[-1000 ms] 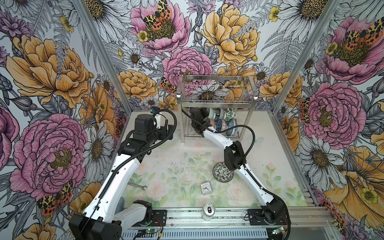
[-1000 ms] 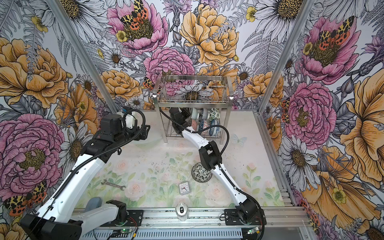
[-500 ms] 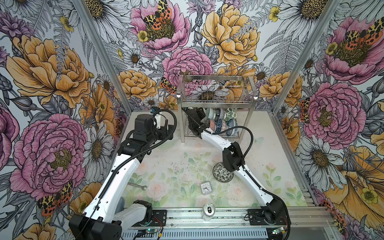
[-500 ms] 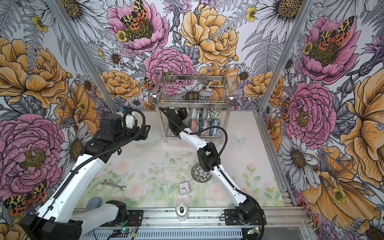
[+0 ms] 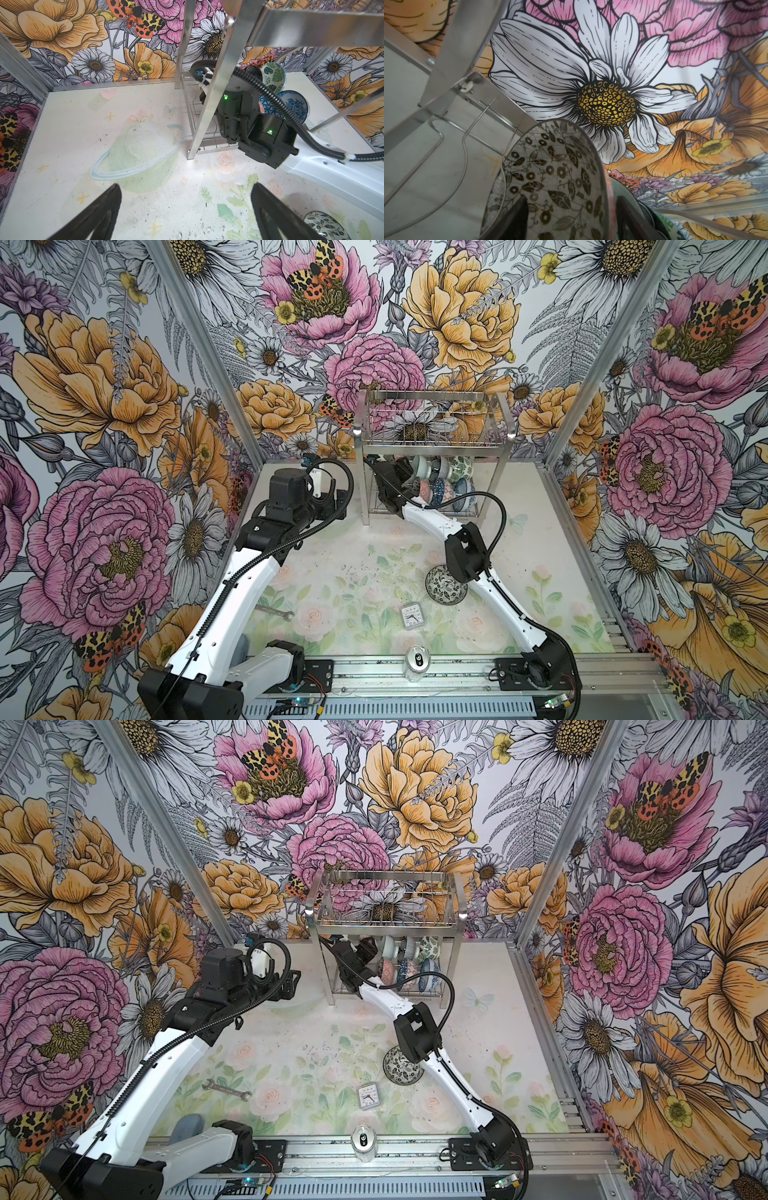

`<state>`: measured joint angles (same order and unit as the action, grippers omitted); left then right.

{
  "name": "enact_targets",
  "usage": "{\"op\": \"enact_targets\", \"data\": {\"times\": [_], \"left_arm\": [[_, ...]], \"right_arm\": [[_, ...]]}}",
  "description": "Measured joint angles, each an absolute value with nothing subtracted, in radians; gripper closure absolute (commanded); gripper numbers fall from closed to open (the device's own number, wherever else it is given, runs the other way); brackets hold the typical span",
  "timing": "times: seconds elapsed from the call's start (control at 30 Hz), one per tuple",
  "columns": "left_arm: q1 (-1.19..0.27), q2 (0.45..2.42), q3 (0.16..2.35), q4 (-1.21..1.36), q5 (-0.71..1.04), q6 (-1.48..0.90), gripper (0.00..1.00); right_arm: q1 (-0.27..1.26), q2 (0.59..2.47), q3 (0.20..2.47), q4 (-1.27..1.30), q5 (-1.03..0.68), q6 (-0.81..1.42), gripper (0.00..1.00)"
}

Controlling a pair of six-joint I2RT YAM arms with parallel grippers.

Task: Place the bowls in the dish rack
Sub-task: 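Lower the leaf-patterned bowl into an upper rack slot with the right gripper, then open the right gripper and draw it back from the rack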

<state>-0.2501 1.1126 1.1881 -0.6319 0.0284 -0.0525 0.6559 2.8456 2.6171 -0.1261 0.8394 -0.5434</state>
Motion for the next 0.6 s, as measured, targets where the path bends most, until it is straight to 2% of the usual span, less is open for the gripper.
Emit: {"op": "enact_targets", "data": {"times": [0.2, 0.6], "left_arm": [[-0.250, 1.113, 1.188, -0.632, 0.032, -0.052, 0.01], [-0.250, 1.113, 1.188, -0.632, 0.032, -0.052, 0.01]], "right_arm": [[0.662, 2.782, 2.573, -0.139, 0.827, -0.524, 0.00], [0.662, 2.534, 2.268, -0.156, 0.735, -0.430, 0.00]]}}
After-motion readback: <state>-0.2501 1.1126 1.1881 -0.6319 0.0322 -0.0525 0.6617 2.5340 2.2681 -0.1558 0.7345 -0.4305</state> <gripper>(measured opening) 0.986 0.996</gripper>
